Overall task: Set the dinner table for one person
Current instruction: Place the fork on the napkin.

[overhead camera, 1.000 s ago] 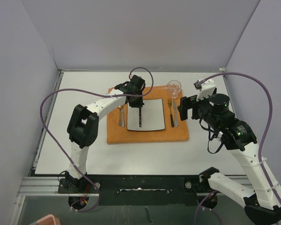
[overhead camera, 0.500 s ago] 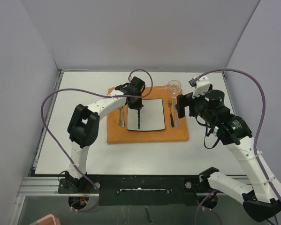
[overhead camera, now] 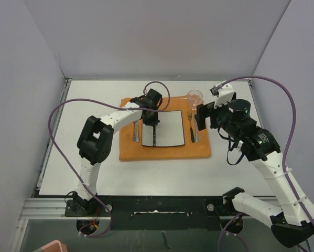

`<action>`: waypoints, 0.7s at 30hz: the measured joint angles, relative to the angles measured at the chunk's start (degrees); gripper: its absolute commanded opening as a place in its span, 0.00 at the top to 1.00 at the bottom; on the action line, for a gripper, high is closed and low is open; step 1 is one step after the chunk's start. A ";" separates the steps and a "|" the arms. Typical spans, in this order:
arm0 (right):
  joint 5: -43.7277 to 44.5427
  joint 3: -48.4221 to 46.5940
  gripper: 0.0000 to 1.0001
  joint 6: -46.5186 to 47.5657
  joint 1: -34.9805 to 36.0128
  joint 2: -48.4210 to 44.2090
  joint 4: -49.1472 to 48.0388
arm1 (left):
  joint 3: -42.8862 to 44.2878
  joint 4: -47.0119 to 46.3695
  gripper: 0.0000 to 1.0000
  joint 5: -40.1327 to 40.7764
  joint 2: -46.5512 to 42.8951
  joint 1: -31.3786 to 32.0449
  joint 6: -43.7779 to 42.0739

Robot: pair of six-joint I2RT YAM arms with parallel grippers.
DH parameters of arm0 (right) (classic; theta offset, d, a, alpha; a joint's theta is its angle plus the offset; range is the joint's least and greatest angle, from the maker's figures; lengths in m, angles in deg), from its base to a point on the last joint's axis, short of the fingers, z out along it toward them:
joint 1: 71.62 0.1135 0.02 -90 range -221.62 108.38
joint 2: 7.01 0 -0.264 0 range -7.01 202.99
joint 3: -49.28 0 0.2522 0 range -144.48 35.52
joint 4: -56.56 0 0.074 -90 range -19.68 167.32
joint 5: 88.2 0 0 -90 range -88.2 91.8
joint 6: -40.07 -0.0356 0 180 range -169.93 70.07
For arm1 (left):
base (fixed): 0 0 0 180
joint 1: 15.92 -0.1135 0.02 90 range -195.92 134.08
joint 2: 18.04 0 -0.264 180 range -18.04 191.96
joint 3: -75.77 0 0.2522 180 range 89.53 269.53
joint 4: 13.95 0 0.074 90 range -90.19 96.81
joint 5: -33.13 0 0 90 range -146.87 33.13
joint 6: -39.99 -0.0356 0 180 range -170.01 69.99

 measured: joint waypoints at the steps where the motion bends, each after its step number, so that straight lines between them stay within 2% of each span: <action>1: -0.07 -0.02 0.02 -0.02 0.00 0.13 -0.24 | 0.00 0.02 1.00 0.00 0.11 0.00 0.09; 21: -2.23 -0.66 0.02 -0.46 0.00 1.25 -2.71 | -0.70 1.07 1.00 0.83 0.74 0.44 1.40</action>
